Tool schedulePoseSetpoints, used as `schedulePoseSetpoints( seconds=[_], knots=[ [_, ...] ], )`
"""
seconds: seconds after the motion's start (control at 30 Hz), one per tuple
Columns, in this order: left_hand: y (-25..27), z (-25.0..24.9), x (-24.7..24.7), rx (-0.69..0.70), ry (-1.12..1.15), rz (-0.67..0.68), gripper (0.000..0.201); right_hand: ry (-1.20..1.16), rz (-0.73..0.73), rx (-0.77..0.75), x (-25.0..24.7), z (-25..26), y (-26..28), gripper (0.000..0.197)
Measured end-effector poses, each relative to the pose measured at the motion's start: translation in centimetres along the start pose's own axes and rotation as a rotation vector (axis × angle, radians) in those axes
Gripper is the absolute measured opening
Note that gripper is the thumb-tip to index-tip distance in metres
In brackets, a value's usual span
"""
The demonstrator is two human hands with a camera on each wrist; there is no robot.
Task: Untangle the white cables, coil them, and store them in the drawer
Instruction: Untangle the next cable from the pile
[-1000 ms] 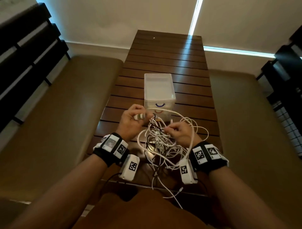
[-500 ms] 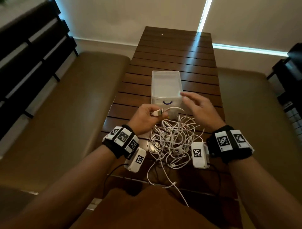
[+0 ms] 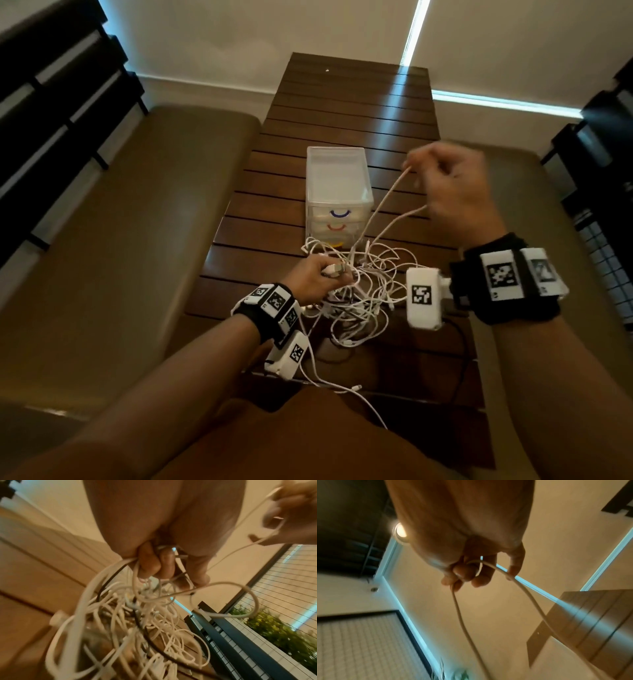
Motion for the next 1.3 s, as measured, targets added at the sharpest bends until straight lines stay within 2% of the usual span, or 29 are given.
schedulePoseSetpoints(
  seconds=[0.07,0.1,0.13,0.23,0.27,0.3,0.37,0.43,0.47,0.5,0.53,0.6,0.67,0.73,0.77,0.9,1.0,1.07,1.17,1.23,1.3],
  knots=[
    [0.4,0.6,0.2,-0.052,-0.056,-0.021,0.01,-0.098,-0.18,0.047,-2.7,0.1,-0.2,0.025],
    [0.6,0.8,0.1,-0.071,-0.047,-0.036,0.013,-0.076,-0.217,0.078,-3.7,-0.3,-0.2,0.024],
    [0.8,0.7,-0.3,-0.076,-0.02,-0.05,0.015,0.005,-0.195,0.134,-4.2,-0.8,-0.3,0.022],
    [1.0,0.0,-1.6,-0.063,-0.081,-0.079,0.024,0.455,-0.026,0.378,-3.6,-3.7,0.3,0.015],
    [0.9,-0.3,-2.0,-0.066,-0.145,-0.086,0.023,0.584,0.007,0.36,-2.7,-3.9,0.9,0.023],
    [0.9,-0.7,-2.4,-0.066,-0.189,-0.088,0.021,0.631,0.057,0.263,-1.2,-3.8,1.4,0.032],
    [0.9,-1.7,-2.6,-0.052,-0.249,-0.078,0.014,0.551,0.313,0.123,2.8,-3.1,2.6,0.041],
    [1.1,-2.8,-2.5,-0.004,-0.32,-0.038,0.013,0.587,0.623,0.161,6.5,-3.4,3.9,0.04],
    [1.2,-3.1,-2.4,0.014,-0.338,-0.026,0.015,0.671,0.715,0.186,7.6,-3.9,4.4,0.035],
    [1.3,-3.2,-2.4,0.017,-0.33,-0.019,0.015,0.74,0.746,0.196,8.0,-4.3,4.8,0.03],
    [1.3,-3.1,-2.4,0.008,-0.316,-0.02,0.014,0.75,0.731,0.204,7.9,-4.7,5.0,0.027],
    [1.4,-2.2,-2.6,-0.041,-0.324,-0.034,0.012,0.625,0.645,0.257,6.5,-5.3,4.9,0.023],
    [1.3,-0.5,-2.8,-0.128,-0.395,-0.002,0.015,0.493,0.44,0.281,3.4,-5.1,4.6,0.022],
    [1.4,1.5,-3.0,-0.202,-0.368,0.019,0.017,0.422,0.206,0.261,-0.5,-4.6,4.3,0.023],
    [1.5,2.2,-3.0,-0.21,-0.318,-0.005,0.016,0.39,0.162,0.277,-2.1,-4.5,4.4,0.024],
    [1.4,-0.3,-3.4,-0.065,-0.321,-0.273,0.016,0.216,0.232,0.502,-4.9,-7.2,7.7,0.029],
    [0.7,-5.5,-2.5,0.124,-0.228,-0.31,0.02,0.301,0.208,0.704,-5.8,-10.5,12.3,0.03],
    [0.2,-8.7,-0.7,0.207,-0.103,-0.221,0.021,0.364,0.142,0.846,-7.1,-12.5,16.4,0.03],
    [-0.5,-12.4,3.1,0.278,0.126,0.052,0.033,0.393,0.128,1.125,-9.0,-15.1,23.7,0.033],
    [-1.2,-14.0,6.2,0.282,0.229,0.253,0.037,0.383,0.098,1.301,-10.1,-15.6,28.9,0.032],
    [-1.7,-14.7,8.6,0.256,0.307,0.415,0.037,0.375,0.107,1.404,-10.0,-15.7,32.9,0.031]
  ],
)
Point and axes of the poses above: each hand's wrist, its own y-axis away from the middle knuckle, its own x-axis out of the palm, z = x × y, the point moved 3 cm from there along -y, towards the middle knuckle, and after that the axes turned 11 degrees about z, right-handed, at the moved point
